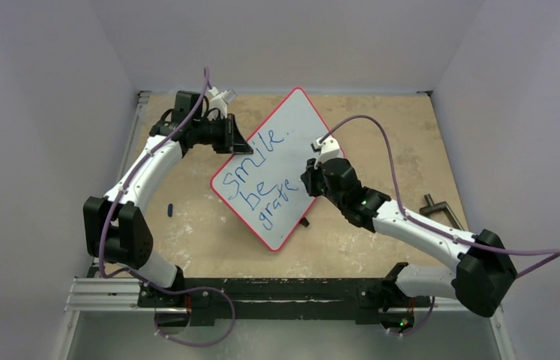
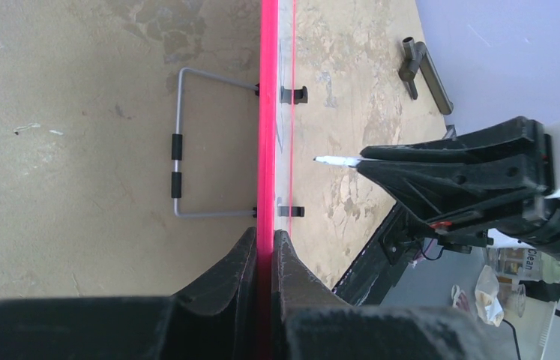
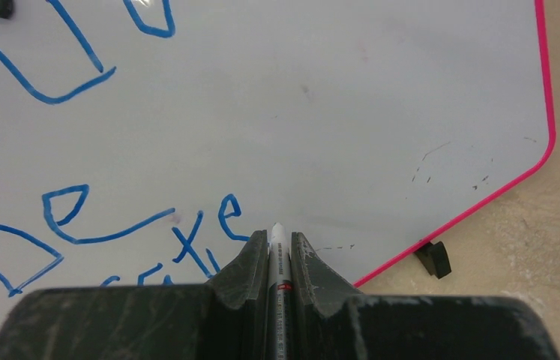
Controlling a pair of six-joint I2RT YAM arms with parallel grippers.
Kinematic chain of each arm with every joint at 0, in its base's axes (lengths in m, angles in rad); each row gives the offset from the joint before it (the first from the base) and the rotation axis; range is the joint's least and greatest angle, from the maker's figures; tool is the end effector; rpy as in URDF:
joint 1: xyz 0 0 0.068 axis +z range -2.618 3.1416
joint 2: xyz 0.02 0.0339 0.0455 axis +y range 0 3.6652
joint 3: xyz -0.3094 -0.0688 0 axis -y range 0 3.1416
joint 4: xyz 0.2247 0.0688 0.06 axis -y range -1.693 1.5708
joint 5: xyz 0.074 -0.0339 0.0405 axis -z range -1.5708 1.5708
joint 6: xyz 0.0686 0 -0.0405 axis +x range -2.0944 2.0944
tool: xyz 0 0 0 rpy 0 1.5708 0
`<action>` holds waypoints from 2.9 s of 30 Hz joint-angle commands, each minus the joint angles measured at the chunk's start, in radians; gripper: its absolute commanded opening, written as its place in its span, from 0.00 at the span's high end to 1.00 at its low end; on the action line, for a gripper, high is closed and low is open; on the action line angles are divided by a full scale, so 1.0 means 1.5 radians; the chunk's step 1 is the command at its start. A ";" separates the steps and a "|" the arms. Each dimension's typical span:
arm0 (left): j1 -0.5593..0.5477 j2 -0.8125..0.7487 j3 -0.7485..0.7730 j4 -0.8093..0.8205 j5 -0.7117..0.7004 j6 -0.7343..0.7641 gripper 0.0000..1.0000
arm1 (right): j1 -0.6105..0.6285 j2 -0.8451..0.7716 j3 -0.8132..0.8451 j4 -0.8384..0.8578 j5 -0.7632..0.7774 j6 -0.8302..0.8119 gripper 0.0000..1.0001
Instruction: Write a sentence on the whiteboard
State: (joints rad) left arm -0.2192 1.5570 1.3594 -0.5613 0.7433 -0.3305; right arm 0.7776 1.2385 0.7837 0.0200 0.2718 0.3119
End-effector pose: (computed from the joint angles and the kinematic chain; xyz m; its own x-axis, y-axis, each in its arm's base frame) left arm 0.3200 -0.1188 0.3519 -0.8428 -0.0570 -0.5352 0.3868 0.6273 -0.6759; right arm 0.2084 0.1793 0.3022 -0.4398 -0.0182 -0.8979 -0.3860 0.9066 0.1707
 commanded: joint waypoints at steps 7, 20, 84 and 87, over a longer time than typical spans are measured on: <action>0.002 -0.034 0.010 0.031 -0.024 0.009 1.00 | -0.042 -0.028 0.060 0.022 -0.003 -0.067 1.00; 0.002 -0.037 0.011 0.030 -0.022 0.010 1.00 | -0.145 0.024 0.089 0.097 -0.199 -0.083 1.00; 0.001 -0.040 0.012 0.024 -0.032 0.016 1.00 | -0.161 0.097 -0.015 0.072 -0.251 -0.064 1.00; 0.001 -0.040 0.012 0.024 -0.032 0.016 1.00 | -0.160 0.093 -0.027 0.071 -0.253 -0.061 1.00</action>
State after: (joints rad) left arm -0.2188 1.5524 1.3594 -0.5716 0.7284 -0.3305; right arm 0.5312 1.3628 0.7891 0.1761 -0.1242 0.2100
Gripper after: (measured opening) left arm 0.050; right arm 0.092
